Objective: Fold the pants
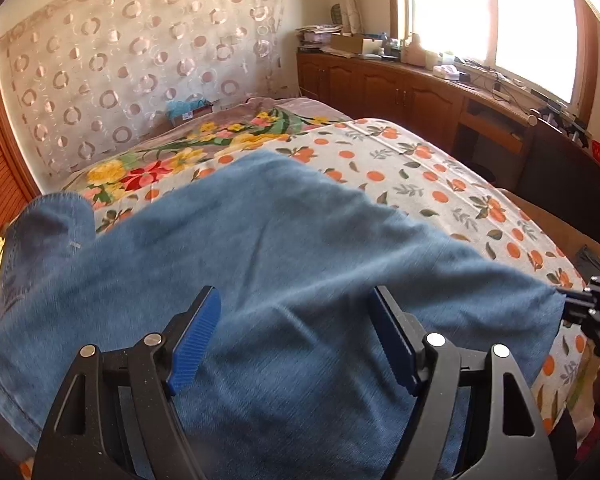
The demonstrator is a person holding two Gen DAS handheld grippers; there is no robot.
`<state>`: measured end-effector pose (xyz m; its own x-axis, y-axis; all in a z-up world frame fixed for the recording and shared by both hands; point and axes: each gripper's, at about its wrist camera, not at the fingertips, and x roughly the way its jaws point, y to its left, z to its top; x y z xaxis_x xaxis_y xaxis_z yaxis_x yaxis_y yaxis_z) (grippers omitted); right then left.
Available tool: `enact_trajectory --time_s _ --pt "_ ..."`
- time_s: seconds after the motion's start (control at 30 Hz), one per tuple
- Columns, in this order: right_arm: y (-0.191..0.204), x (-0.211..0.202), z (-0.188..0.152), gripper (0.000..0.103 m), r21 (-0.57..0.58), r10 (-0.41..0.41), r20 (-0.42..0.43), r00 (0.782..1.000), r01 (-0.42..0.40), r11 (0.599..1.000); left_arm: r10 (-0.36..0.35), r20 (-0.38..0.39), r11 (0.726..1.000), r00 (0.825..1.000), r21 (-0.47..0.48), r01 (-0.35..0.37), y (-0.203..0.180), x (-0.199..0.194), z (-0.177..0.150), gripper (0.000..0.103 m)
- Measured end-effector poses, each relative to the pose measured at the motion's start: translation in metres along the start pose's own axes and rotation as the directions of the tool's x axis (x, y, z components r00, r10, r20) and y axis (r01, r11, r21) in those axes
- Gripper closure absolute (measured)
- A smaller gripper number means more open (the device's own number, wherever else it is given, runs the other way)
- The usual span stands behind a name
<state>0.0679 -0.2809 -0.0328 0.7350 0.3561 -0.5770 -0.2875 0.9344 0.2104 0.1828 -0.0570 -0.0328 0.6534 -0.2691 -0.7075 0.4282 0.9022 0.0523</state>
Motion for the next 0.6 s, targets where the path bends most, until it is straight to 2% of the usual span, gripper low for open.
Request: enact_trajectory --time_s 0.17,0.33,0.5,0.6 --pt "-0.001 0.000 -0.002 0.095 -0.004 0.012 0.005 1.000 -0.012 1.000 -0.031 -0.030 0.999 0.999 0.007 0.031 -0.006 0.010 0.038 0.026" --pt "-0.002 0.003 -0.006 0.095 -0.001 0.032 0.009 0.999 -0.032 1.000 -0.056 -0.104 0.998 0.993 -0.041 0.052 -0.012 0.047 0.073 0.029" --pt "-0.008 0.004 -0.007 0.095 0.023 0.056 0.017 0.998 -0.056 0.998 0.012 -0.198 0.999 0.980 -0.038 -0.020 -0.015 0.094 0.090 0.033" --pt "-0.011 0.009 -0.006 0.088 0.029 0.045 0.008 0.999 -0.045 0.999 0.070 -0.240 0.995 0.968 -0.050 -0.084 -0.012 0.115 0.095 0.037"
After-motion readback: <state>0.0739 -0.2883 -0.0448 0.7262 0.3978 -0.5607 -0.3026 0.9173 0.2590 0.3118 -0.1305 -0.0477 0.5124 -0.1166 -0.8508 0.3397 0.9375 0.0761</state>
